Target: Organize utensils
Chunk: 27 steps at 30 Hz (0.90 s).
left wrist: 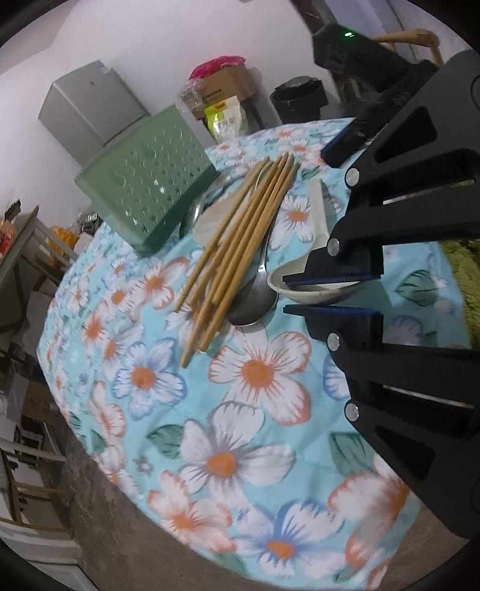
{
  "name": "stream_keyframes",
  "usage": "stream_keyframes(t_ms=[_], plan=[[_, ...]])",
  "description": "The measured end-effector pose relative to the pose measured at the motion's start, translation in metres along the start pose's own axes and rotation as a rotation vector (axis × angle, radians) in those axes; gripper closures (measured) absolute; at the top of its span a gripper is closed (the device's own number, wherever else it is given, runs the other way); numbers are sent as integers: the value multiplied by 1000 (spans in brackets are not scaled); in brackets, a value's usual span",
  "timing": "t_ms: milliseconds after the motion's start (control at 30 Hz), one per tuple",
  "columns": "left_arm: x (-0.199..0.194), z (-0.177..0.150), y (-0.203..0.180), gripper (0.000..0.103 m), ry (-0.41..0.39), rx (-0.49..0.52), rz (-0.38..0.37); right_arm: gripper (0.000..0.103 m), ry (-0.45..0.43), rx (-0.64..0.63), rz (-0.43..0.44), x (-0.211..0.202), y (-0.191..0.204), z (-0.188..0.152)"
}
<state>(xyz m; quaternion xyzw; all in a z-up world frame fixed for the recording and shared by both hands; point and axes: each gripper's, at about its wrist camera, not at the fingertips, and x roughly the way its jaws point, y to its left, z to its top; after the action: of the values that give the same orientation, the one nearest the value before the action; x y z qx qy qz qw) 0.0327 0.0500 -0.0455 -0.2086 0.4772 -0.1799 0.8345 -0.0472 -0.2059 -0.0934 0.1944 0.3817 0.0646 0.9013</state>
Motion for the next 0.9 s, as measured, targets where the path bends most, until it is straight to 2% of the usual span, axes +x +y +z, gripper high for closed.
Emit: stream_keyframes(t_ms=[100, 200, 233, 333, 433, 633, 800, 900], plan=[[-23, 4, -2, 95, -35, 48, -1, 23, -75, 10, -36, -19, -6, 4], [-56, 12, -5, 95, -141, 112, 30, 30, -121, -19, -77, -29, 0, 8], [-70, 16, -5, 95, -199, 129, 35, 33, -117, -33, -77, -29, 3, 9], [-91, 26, -2, 95, -306, 150, 52, 43, -89, -121, -63, -20, 25, 7], [-101, 38, 4, 95, -369, 155, 95, 53, -51, -280, -42, -2, 65, 1], [-113, 57, 20, 95, -456, 140, 112, 67, -49, -640, -62, 32, 145, -14], [-104, 62, 29, 95, -473, 139, 96, 72, -25, -866, -156, 61, 182, -32], [-94, 63, 35, 95, -468, 123, 79, 76, -3, -944, -198, 71, 189, -39]])
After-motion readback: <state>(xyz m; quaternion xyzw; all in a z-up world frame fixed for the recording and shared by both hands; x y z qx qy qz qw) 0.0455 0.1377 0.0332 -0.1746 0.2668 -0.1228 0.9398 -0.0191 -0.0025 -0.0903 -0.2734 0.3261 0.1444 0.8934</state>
